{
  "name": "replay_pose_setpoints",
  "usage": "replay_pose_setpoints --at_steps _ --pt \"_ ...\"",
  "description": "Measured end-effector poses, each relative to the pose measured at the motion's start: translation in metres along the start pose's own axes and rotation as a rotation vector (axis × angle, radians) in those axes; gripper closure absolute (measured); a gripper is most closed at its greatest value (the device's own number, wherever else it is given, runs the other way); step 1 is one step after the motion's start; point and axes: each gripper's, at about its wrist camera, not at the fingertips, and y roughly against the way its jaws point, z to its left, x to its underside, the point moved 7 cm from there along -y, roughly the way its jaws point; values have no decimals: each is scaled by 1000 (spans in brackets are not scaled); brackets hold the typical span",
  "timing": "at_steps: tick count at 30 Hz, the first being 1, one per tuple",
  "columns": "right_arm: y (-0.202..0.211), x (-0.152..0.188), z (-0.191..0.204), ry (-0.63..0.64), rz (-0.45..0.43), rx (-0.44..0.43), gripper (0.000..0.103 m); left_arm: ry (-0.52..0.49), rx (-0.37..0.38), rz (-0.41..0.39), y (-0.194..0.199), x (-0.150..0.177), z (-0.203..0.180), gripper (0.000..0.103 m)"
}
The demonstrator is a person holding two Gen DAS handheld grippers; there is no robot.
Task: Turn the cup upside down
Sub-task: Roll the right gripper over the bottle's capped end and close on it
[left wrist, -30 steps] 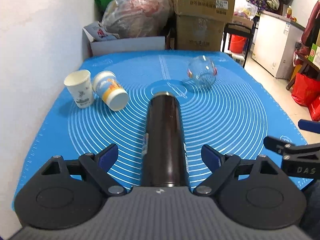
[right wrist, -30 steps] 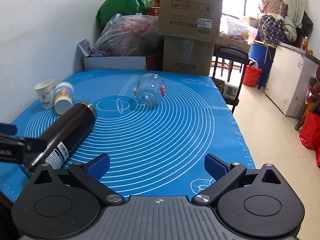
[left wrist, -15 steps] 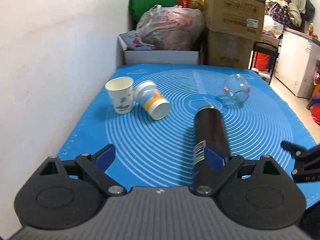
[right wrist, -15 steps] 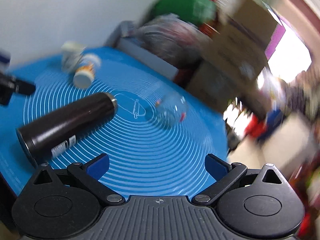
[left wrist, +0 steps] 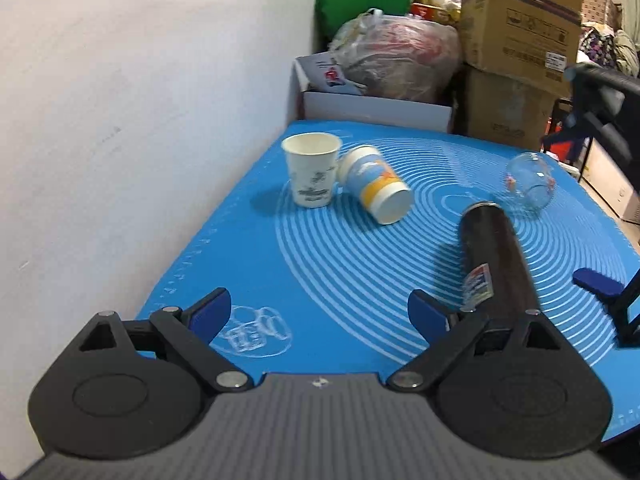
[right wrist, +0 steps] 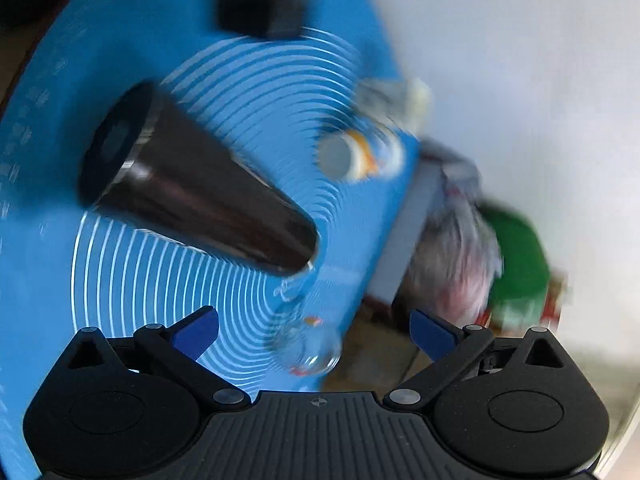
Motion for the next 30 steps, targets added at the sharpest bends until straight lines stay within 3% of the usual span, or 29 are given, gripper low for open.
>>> replay_pose_setpoints --at_steps 4,6,9,12,18,24,30 --pt "-13 -16 14 321 -9 15 0 6 0 7 -6 8 14 8" --pt "-13 -23 24 483 -78 36 0 18 14 17 -10 13 21 8" --pt "-20 -33 36 635 -92 49 0 27 19 35 -17 19 29 8" --pt "-24 -38 51 766 -109 -5 0 35 24 43 -20 25 34 8" --pt "-43 -36 64 924 -131 16 0 49 37 56 -28 30 37 8" --pt "-50 -29 82 1118 -165 44 11 55 38 60 -32 31 37 8" --pt "-53 -30 94 1100 -149 -20 29 51 41 62 -32 31 35 8"
